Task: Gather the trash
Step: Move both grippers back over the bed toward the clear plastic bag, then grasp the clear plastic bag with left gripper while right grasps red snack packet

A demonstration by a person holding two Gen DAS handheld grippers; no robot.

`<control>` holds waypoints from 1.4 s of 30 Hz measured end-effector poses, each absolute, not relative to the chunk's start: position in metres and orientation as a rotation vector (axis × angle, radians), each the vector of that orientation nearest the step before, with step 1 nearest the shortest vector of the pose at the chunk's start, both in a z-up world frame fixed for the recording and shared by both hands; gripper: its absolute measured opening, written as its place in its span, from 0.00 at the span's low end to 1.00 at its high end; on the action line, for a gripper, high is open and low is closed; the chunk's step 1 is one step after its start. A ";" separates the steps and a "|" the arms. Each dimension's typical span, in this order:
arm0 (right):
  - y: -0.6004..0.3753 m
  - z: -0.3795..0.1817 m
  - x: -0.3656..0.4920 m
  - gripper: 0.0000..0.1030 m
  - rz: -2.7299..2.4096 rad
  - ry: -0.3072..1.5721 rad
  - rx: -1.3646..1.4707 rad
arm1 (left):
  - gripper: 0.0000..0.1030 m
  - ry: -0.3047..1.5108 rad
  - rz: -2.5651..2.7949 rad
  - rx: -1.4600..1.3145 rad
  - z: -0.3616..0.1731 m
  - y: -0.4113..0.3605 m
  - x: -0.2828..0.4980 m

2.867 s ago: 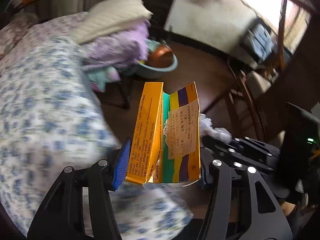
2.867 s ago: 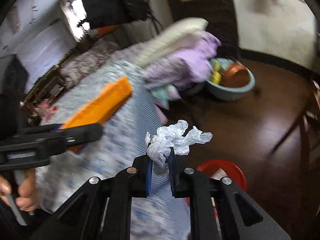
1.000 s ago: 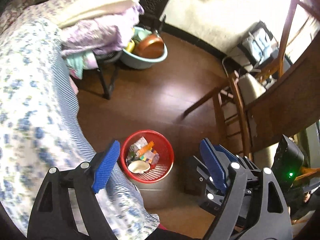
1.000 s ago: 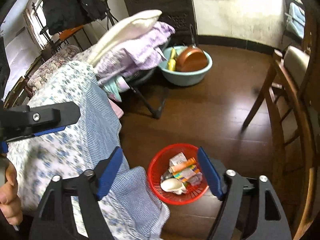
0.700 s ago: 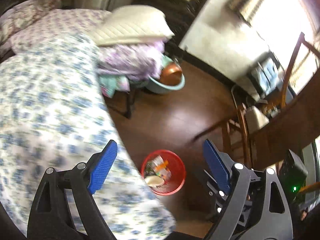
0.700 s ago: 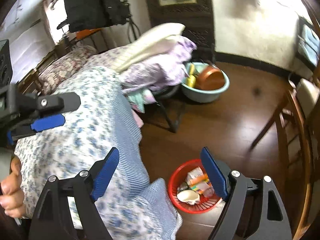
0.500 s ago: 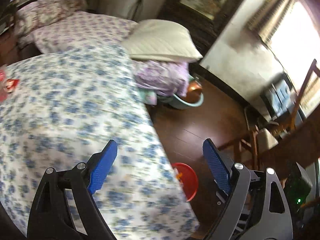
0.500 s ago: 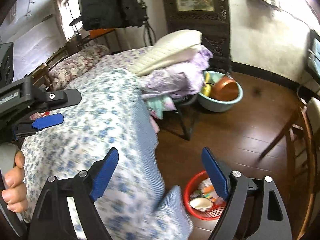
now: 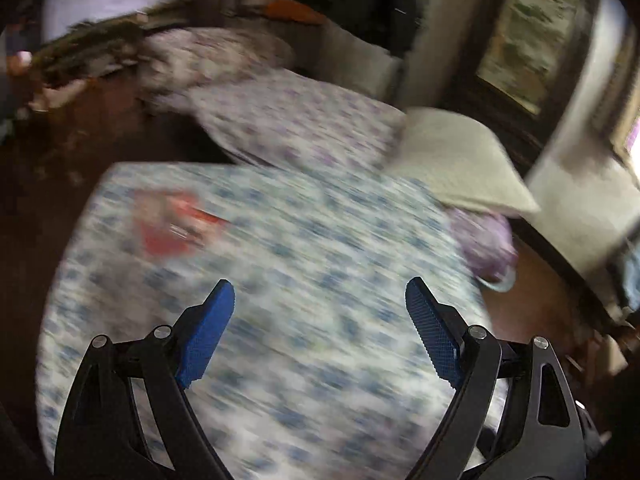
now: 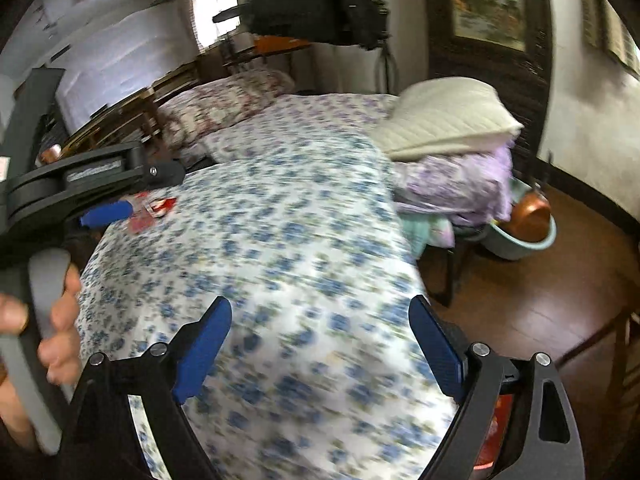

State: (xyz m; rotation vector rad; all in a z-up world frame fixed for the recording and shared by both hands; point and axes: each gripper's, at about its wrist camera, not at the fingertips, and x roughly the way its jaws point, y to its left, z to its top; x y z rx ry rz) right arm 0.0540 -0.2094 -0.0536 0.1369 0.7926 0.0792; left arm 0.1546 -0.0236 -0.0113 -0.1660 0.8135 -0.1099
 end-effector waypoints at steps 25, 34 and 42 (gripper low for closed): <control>-0.169 -0.058 0.103 0.86 0.205 0.821 0.107 | 0.35 0.863 0.040 -0.281 -0.044 0.089 0.220; -0.113 -0.049 0.131 0.86 0.297 0.834 0.018 | 0.35 0.807 0.061 -0.347 -0.001 0.132 0.164; -0.045 -0.073 0.186 0.86 0.393 0.918 -0.111 | 0.35 0.841 0.104 -0.384 -0.019 0.159 0.161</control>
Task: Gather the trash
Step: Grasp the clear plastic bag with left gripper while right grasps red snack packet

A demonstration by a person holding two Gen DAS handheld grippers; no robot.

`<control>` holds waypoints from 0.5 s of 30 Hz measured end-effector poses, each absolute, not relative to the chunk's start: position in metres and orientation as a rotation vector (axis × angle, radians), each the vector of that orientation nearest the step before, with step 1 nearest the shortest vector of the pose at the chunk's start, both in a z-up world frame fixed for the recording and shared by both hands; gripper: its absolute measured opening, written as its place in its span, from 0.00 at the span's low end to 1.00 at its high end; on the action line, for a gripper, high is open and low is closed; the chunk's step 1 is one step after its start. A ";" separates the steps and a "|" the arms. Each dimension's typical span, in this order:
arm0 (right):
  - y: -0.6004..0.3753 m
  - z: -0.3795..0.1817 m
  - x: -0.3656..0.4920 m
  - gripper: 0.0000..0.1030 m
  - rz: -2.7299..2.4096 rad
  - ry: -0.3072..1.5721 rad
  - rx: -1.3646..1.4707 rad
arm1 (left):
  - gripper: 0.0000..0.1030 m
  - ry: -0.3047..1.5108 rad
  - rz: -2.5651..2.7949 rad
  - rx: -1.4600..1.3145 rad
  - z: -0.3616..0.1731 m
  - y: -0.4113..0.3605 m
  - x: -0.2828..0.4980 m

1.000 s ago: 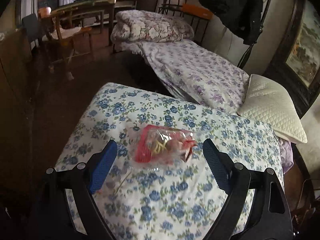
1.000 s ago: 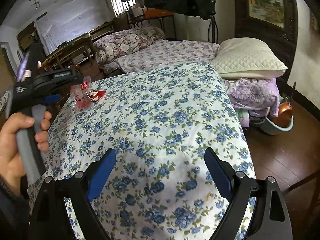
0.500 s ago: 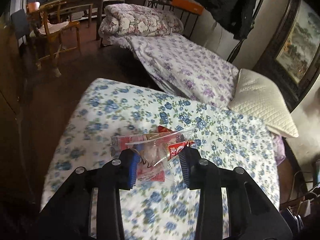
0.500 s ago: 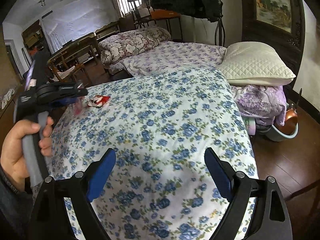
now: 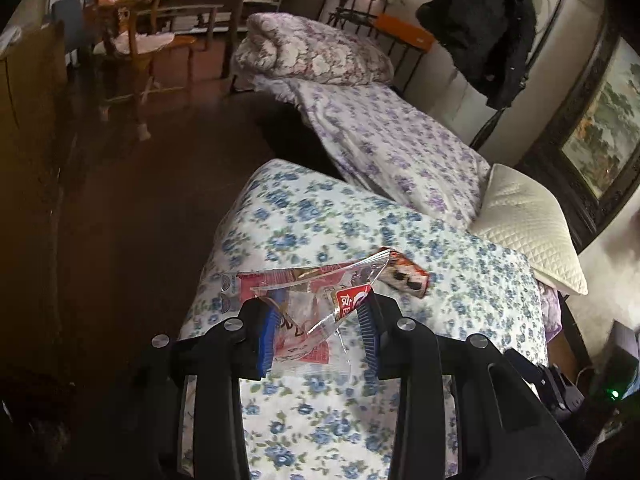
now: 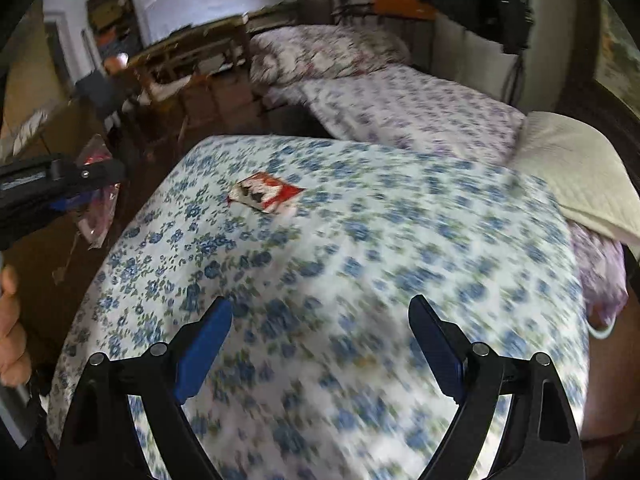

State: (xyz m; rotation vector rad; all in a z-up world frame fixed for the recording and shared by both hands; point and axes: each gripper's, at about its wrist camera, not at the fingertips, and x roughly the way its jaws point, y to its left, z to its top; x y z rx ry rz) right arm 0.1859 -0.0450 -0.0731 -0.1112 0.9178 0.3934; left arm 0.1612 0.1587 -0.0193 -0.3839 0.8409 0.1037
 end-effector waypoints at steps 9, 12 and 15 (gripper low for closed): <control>0.008 -0.092 0.244 0.86 0.479 0.940 -0.227 | 0.35 0.875 0.115 -0.396 -0.039 0.167 0.164; 0.021 -0.093 0.259 0.86 0.500 0.941 -0.238 | 0.35 0.886 0.115 -0.396 -0.044 0.167 0.167; 0.029 -0.094 0.266 0.78 0.519 0.935 -0.254 | 0.35 0.887 0.115 -0.376 -0.044 0.162 0.168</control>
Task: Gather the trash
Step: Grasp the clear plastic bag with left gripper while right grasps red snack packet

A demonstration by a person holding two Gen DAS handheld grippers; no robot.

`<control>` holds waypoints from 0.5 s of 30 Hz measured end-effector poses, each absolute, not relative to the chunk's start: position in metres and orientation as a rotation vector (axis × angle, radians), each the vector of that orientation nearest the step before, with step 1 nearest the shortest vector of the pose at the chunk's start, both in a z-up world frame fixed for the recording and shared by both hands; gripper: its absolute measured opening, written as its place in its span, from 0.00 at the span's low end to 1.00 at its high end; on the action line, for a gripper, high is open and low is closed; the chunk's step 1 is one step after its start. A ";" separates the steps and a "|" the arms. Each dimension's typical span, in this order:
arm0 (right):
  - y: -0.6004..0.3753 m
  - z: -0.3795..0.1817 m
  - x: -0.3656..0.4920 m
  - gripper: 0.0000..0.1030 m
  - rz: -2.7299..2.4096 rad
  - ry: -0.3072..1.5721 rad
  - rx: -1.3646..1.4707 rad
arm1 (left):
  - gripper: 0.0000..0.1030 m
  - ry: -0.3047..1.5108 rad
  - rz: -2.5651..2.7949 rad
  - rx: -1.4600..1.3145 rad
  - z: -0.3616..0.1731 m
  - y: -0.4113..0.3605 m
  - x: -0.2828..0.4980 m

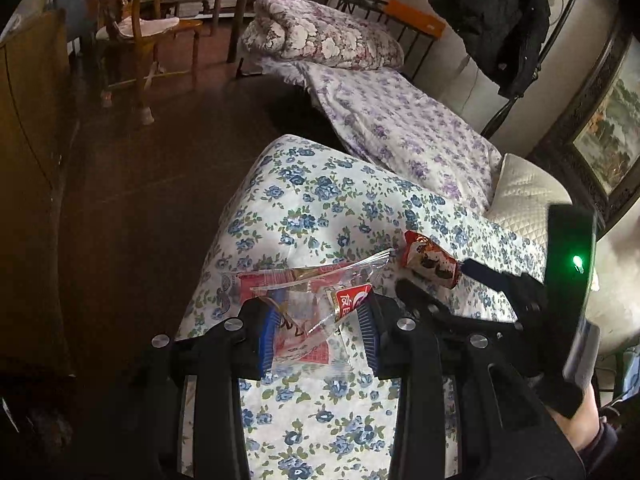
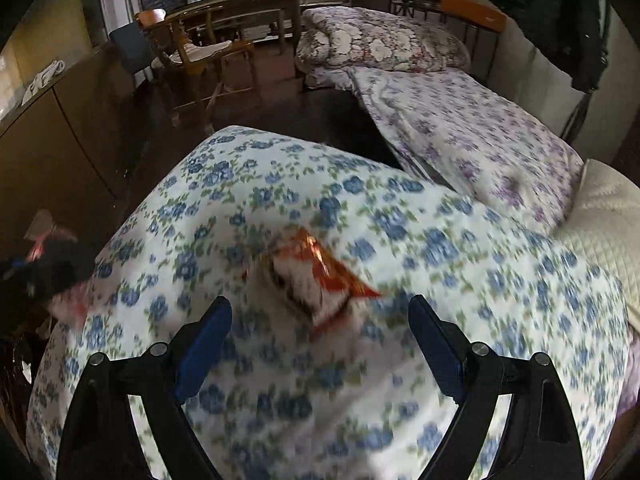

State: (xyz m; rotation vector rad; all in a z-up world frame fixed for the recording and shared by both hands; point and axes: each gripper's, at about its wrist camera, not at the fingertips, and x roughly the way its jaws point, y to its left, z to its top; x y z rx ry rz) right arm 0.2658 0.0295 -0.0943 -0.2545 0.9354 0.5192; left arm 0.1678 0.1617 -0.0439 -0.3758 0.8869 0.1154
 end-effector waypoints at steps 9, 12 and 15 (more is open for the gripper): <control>0.012 -0.075 0.239 0.41 0.593 0.921 -0.215 | 0.35 0.877 0.105 -0.346 -0.032 0.142 0.160; -0.024 -0.064 0.208 0.41 0.566 0.910 -0.145 | 0.35 0.876 0.083 -0.346 -0.026 0.129 0.151; -0.068 -0.059 0.170 0.41 0.510 0.898 -0.102 | 0.35 0.886 0.034 -0.313 -0.021 0.103 0.142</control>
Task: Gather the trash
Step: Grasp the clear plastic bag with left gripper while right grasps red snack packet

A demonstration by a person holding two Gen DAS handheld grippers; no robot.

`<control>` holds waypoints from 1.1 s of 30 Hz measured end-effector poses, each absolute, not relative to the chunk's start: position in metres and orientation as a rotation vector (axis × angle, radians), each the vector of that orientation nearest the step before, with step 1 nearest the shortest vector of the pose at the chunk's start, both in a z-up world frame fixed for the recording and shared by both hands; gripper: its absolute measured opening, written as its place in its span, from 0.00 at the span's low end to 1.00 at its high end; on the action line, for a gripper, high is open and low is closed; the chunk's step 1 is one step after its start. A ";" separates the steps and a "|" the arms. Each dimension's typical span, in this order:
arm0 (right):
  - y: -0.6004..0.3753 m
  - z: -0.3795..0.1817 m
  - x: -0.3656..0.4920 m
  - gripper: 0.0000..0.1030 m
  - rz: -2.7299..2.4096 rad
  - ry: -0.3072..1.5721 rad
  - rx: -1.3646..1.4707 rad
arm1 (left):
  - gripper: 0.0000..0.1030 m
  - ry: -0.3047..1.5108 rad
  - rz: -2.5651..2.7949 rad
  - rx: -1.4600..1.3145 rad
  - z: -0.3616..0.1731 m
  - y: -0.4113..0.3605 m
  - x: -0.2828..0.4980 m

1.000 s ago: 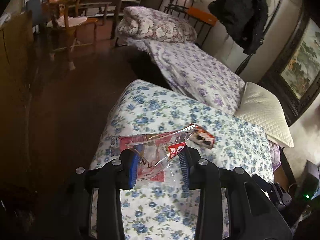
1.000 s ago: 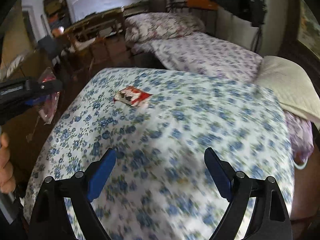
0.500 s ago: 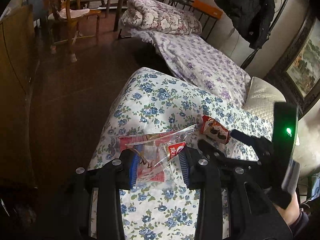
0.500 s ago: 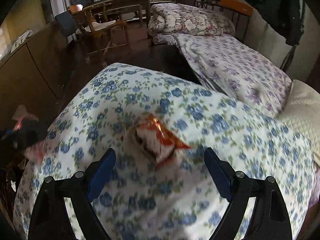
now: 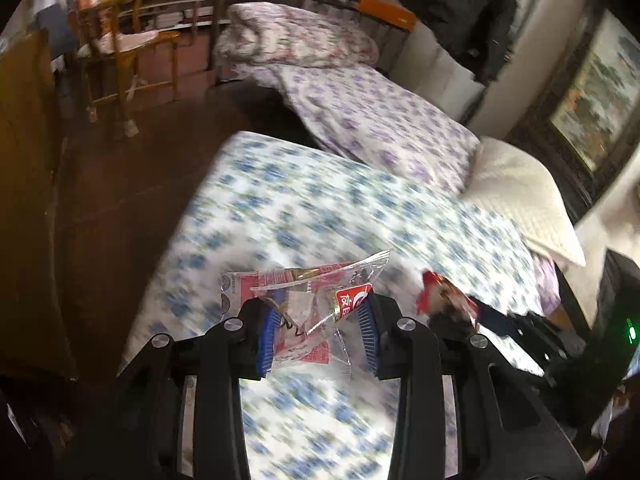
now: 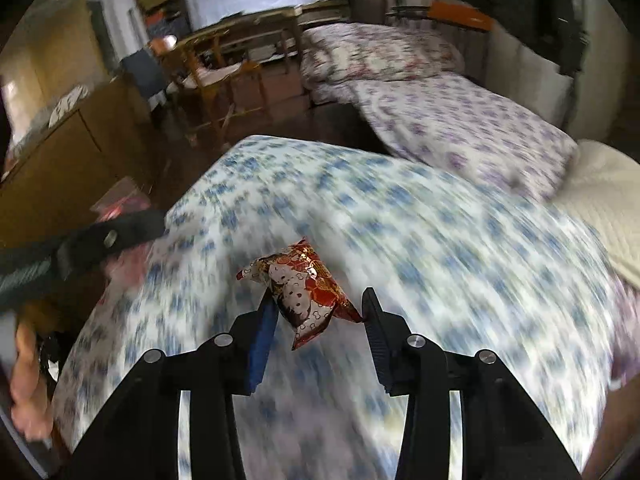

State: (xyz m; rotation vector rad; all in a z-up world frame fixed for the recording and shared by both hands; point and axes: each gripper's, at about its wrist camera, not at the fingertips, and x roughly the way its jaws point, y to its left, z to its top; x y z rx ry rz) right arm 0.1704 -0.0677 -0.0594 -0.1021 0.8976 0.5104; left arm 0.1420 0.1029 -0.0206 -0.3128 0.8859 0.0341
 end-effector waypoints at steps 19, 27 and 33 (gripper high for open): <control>-0.220 -0.083 0.025 0.42 0.154 0.911 0.101 | 0.35 0.950 -0.193 -0.185 -0.018 -0.054 0.092; -0.210 -0.096 0.029 0.65 0.275 0.973 0.079 | 0.35 0.962 -0.237 -0.108 -0.028 -0.055 0.104; -0.200 -0.098 0.044 0.66 0.327 0.973 -0.116 | 0.35 0.994 -0.233 -0.117 -0.037 -0.041 0.111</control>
